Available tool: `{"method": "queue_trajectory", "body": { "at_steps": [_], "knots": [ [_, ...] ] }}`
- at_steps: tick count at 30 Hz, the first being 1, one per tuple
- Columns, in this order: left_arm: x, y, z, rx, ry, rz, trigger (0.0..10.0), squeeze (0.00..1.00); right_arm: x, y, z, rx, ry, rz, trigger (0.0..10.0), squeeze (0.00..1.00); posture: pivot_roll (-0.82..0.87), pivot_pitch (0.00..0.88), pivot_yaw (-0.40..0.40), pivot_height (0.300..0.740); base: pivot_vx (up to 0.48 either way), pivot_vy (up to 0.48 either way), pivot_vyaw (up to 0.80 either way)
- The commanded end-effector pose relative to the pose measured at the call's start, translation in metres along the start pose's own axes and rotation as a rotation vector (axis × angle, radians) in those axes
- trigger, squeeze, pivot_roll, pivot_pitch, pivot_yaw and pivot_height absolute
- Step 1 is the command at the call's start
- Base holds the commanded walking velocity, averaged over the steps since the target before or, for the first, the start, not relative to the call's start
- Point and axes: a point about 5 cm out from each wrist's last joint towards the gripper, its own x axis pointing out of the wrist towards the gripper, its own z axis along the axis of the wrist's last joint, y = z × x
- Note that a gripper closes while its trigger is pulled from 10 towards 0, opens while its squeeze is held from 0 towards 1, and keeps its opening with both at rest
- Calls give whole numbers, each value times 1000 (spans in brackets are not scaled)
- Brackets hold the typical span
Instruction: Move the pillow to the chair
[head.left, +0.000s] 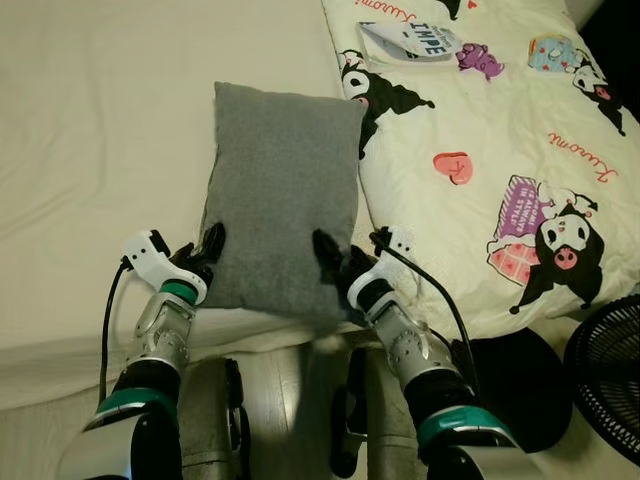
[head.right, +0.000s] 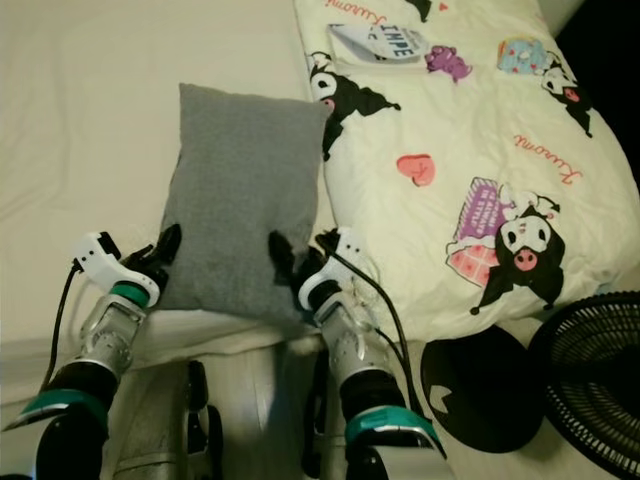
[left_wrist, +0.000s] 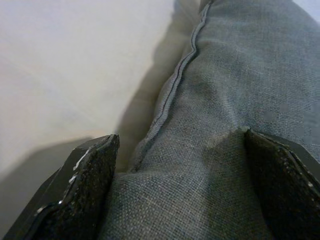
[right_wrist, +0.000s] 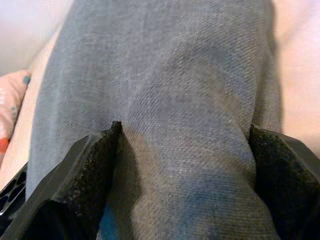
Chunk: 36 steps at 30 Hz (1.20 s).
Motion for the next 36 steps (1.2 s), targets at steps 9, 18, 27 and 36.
{"method": "queue_trajectory", "body": {
  "at_steps": [9, 18, 27, 36],
  "knots": [
    [-5, -24, -37, -169, 179, -257, 10000, 788, -4, 33, -41, 87, 176, 195, 10000, 1000, -82, 369, -26, 611, 0, 0, 0],
    [-13, -27, -44, -93, 234, -351, 0, 0, -8, 45, -48, 74, 225, 302, 0, 0, -64, 362, -21, 611, 0, 0, 0],
    [-17, -25, -31, -91, 158, -373, 0, 0, -12, 42, -48, 64, 227, 296, 0, 0, -30, 333, -23, 611, 0, 0, 0],
    [-19, -30, -10, -39, 50, -341, 0, 0, -11, 38, -48, 55, 203, 278, 0, 0, 45, 283, -39, 611, 0, 0, 0]
  ]
}}
